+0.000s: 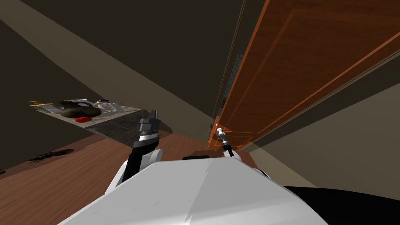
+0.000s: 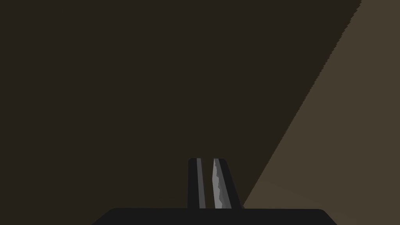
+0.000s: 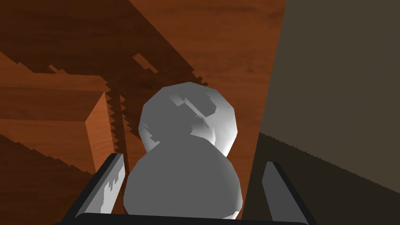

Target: Pull the door open

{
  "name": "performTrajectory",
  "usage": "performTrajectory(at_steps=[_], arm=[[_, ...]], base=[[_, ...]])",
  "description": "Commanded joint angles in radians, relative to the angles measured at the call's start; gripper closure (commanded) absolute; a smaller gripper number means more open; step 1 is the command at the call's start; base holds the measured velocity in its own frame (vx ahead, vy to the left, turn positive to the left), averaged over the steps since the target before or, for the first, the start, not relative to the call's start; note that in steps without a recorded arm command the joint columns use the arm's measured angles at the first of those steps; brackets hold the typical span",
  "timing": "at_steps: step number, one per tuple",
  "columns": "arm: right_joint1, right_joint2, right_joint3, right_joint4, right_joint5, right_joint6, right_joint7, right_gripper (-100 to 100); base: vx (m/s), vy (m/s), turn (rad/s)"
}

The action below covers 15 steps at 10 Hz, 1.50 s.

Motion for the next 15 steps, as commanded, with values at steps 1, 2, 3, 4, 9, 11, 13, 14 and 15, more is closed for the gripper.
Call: performTrajectory(at_steps=[1, 2, 3, 4, 9, 11, 13, 14, 15], arm=[[0.000, 0.001, 0.001, 0.001, 0.002, -0.001, -0.001, 100], [0.000, 0.001, 0.001, 0.001, 0.002, -0.001, -0.001, 100], [0.000, 0.001, 0.001, 0.001, 0.002, -0.001, -0.001, 100], [0.000, 0.001, 0.001, 0.001, 0.002, -0.001, -0.001, 100], [0.000, -0.004, 0.008, -0.002, -0.019, 0.002, -0.083, 100], [0.001, -0.004, 0.013, -0.004, -0.030, 0.003, -0.130, 100], [0.002, -0.005, 0.018, -0.005, -0.042, 0.004, -0.178, 100], [0.002, -0.005, 0.021, -0.006, -0.050, 0.005, -0.209, 100], [0.003, -0.006, 0.025, -0.007, -0.058, 0.006, -0.235, 100]], base=[[-0.008, 0.000, -0.047], [-0.014, 0.004, -0.011], [-0.010, 0.003, 0.007], [0.000, 0.000, 0.000], [-0.012, -0.007, 0.022], [-0.028, -0.013, 0.044], [-0.027, -0.013, 0.036], [-0.030, -0.015, 0.049], [-0.035, -0.017, 0.055]])
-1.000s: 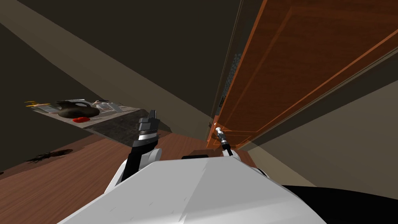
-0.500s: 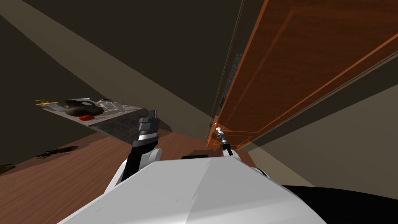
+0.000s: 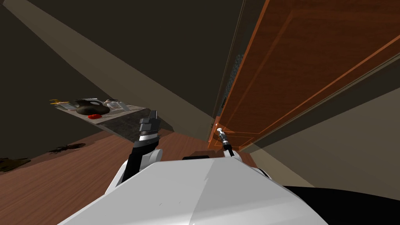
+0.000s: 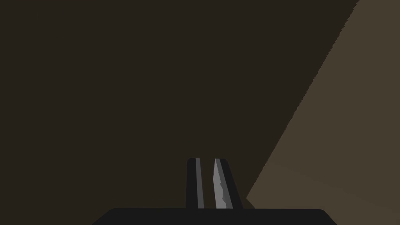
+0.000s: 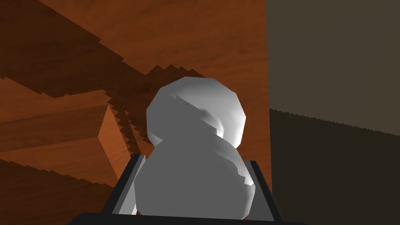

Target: Pull the door open

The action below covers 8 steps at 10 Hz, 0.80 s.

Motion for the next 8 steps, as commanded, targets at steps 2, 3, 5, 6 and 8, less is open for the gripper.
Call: performTrajectory(at_steps=[2, 3, 5, 6, 8], arm=[[0.007, 0.005, 0.009, -0.011, -0.012, 0.007, -0.068, 100], [0.007, 0.005, 0.013, -0.012, -0.020, 0.008, -0.096, 100], [0.008, 0.004, 0.016, -0.013, -0.028, 0.008, -0.138, 100], [0.009, 0.004, 0.021, -0.014, -0.039, 0.009, -0.165, 100], [0.009, 0.003, 0.025, -0.015, -0.049, 0.010, -0.214, 100]], base=[[-0.025, -0.009, 0.025], [-0.037, -0.015, 0.052], [-0.022, -0.010, 0.025], [-0.039, -0.016, 0.066], [-0.025, -0.014, 0.028]])
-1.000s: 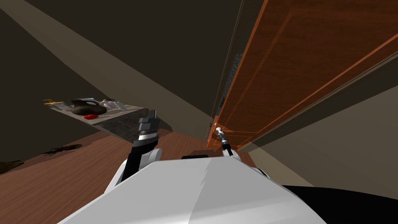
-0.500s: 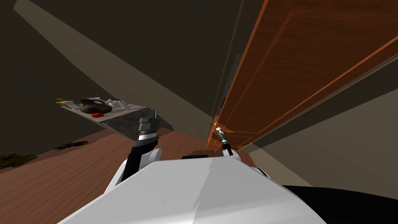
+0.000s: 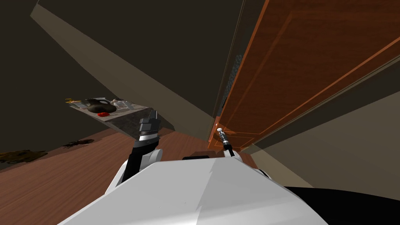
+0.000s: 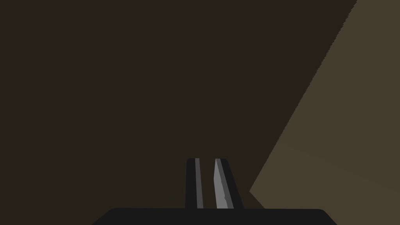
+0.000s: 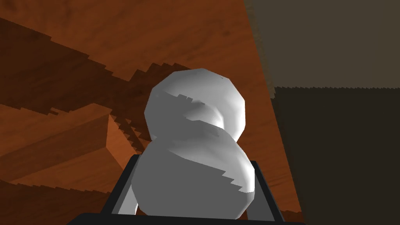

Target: Pull the door open

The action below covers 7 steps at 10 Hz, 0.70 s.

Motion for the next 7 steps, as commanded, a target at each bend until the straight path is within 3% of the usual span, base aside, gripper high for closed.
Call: performTrajectory(at_steps=[1, 7], arm=[[-0.006, 0.005, 0.010, 0.015, -0.014, -0.004, -0.050, 100], [-0.004, 0.003, 0.024, 0.011, -0.047, -0.001, -0.185, 100]], base=[[-0.036, -0.017, 0.067], [-0.029, -0.016, 0.039]])
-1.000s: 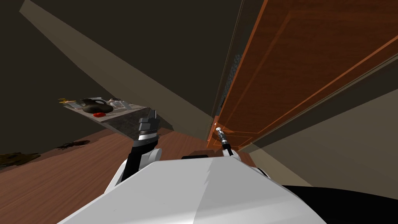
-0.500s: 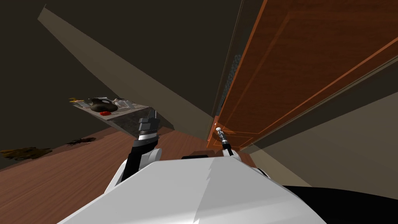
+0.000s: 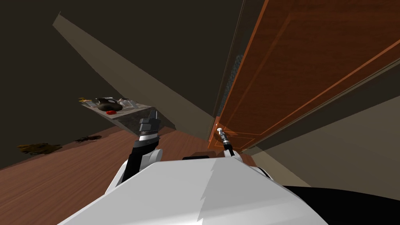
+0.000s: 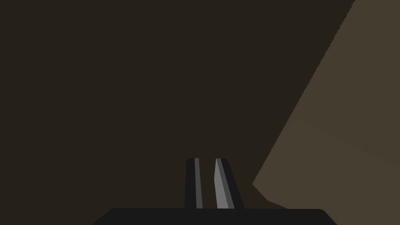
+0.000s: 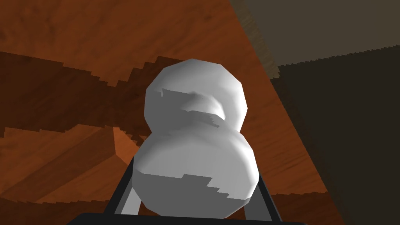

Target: Pull the door open

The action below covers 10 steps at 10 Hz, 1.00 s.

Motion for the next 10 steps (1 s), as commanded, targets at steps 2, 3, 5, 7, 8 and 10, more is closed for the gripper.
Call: performTrajectory(at_steps=[2, 3, 5, 7, 8, 10], arm=[[0.016, 0.014, 0.013, -0.028, -0.010, 0.018, -0.056, 100], [0.016, 0.014, 0.013, -0.028, -0.010, 0.018, -0.056, 100], [0.017, 0.014, 0.018, -0.029, -0.022, 0.019, -0.097, 100], [0.018, 0.012, 0.029, -0.032, -0.046, 0.021, -0.162, 100], [0.018, 0.012, 0.029, -0.032, -0.046, 0.021, -0.179, 100], [0.019, 0.012, 0.035, -0.034, -0.060, 0.022, -0.220, 100]], base=[[-0.030, -0.013, 0.032], [-0.012, -0.007, -0.011], [-0.019, -0.009, 0.035], [-0.037, -0.018, 0.065], [-0.039, -0.021, 0.026], [-0.036, -0.019, 0.046]])
